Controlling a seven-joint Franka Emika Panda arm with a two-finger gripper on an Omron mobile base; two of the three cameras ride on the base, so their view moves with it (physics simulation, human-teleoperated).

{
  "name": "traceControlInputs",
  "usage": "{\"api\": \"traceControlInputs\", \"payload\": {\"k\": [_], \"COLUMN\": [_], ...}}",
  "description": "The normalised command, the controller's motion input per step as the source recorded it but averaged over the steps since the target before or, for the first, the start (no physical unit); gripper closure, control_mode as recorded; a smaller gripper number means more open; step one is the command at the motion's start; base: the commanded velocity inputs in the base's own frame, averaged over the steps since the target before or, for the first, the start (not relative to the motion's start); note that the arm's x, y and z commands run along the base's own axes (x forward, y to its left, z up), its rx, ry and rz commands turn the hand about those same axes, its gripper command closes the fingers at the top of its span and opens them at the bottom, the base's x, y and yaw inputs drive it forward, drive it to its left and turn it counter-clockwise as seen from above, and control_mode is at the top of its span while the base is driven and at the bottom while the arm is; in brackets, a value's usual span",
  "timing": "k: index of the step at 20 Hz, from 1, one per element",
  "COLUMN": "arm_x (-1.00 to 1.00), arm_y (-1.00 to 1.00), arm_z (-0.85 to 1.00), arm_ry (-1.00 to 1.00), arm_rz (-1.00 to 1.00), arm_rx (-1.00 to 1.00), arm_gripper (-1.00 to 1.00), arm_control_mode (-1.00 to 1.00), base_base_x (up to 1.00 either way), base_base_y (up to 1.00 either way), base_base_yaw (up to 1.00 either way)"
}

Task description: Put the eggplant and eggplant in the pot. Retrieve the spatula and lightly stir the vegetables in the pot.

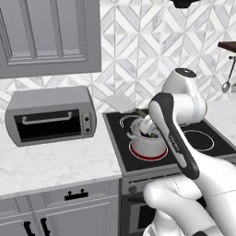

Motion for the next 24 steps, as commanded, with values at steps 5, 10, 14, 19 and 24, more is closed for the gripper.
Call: {"api": "traceControlInputs", "payload": {"k": [5, 10, 14, 19, 24], "arm_x": [0.00, 0.00, 0.00, 0.00, 0.00], "arm_y": [0.00, 0.00, 0.00, 0.00, 0.00], "arm_z": [0.00, 0.00, 0.00, 0.00, 0.00], "arm_ry": [0.00, 0.00, 0.00, 0.00, 0.00], "arm_rz": [0.00, 0.00, 0.00, 0.00, 0.00], "arm_rx": [0.00, 0.00, 0.00, 0.00, 0.00], "arm_gripper": [1.00, 1.00, 1.00, 1.00, 1.00], "arm_control_mode": [1.00, 1.00, 1.00, 1.00, 1.00], "base_base_x": [0.06, 0.20, 0.41, 0.43, 0.40], "base_base_y": [0.44, 0.39, 0.16, 0.09, 0.12], "base_base_yaw": [-0.12, -0.11, -0.06, -0.04, -0.05]}}
